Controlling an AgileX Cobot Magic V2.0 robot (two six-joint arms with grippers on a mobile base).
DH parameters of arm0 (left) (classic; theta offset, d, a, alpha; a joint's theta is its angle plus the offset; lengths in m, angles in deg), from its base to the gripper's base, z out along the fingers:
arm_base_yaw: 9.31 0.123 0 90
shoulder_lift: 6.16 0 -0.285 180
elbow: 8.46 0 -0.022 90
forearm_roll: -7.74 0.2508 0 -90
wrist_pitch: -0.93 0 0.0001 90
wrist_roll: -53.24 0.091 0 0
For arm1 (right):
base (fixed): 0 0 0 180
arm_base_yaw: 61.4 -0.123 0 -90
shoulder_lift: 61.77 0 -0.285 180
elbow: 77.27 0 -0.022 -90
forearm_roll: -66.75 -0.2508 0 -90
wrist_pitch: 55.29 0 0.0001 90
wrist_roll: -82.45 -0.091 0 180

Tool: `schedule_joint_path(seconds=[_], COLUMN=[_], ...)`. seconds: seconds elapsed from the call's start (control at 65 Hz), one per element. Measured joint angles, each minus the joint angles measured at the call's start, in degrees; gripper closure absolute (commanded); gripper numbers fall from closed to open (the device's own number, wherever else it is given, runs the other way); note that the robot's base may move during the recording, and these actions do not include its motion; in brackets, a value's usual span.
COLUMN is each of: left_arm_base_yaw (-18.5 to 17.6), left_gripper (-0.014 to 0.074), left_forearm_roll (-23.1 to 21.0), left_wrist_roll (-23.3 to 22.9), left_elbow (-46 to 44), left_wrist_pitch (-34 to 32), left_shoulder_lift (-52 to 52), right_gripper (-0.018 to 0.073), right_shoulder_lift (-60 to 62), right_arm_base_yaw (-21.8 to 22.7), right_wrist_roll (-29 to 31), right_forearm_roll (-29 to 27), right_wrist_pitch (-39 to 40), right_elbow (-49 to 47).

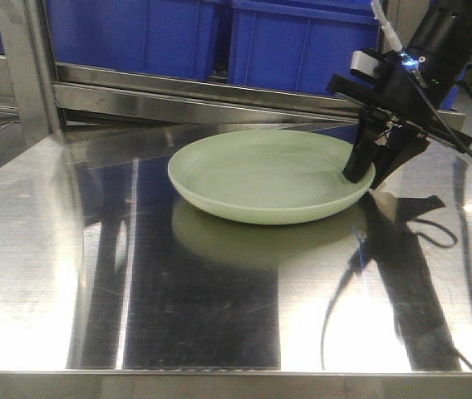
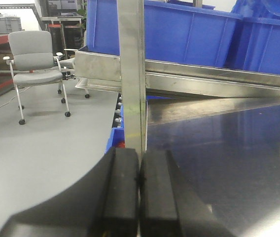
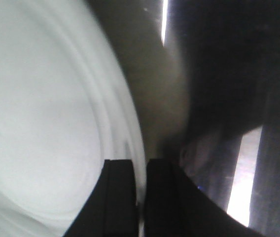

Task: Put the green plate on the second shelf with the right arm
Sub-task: 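Close the right gripper on the plate rim and lift it, then raise the held plate upright beside the robot with the right gripper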

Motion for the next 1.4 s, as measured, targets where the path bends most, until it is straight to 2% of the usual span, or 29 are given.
schedule_joint_path(seconds=[0.231,0.323,0.769,0.799,0.969,1.184,1.307,1.399], left_arm_base_yaw=[0.00,0.00,0.00,0.00,0.00,0.00,0.00,0.00], left_gripper=[0.0466,0.0466,0.0466,0.0466,0.0466,0.0466,0.0466,0.0466], left_forearm_roll=[0.00,0.00,0.00,0.00,0.00,0.00,0.00,0.00], left_wrist_roll=[0.00,0.00,0.00,0.00,0.00,0.00,0.00,0.00], left_elbow=[0.00,0.00,0.00,0.00,0.00,0.00,0.00,0.00], left_wrist_pitch=[0.00,0.00,0.00,0.00,0.00,0.00,0.00,0.00], left_shoulder_lift=[0.00,0.00,0.00,0.00,0.00,0.00,0.00,0.00], right_gripper=[0.0502,0.0502,0.0502,0.0502,0.0502,0.0502,0.0502,0.0502], right_shoulder_lift=[1.09,3.59,34.28,40.14,54.92,81.57,97.77,110.38], right_arm_base_yaw=[0.00,0.00,0.19,0.19,0.33,0.35,0.46,0.46], right_wrist_roll=[1.27,2.56,4.00,4.00,3.99,4.08,3.97,1.40], right_forearm_roll=[0.13,1.83,10.27,11.92,14.11,19.67,24.55,30.88], right_wrist_pitch=[-0.41,-0.41,4.30,4.99,6.93,14.68,19.11,21.74], right_elbow=[0.00,0.00,2.35,4.10,11.22,24.48,33.07,39.56])
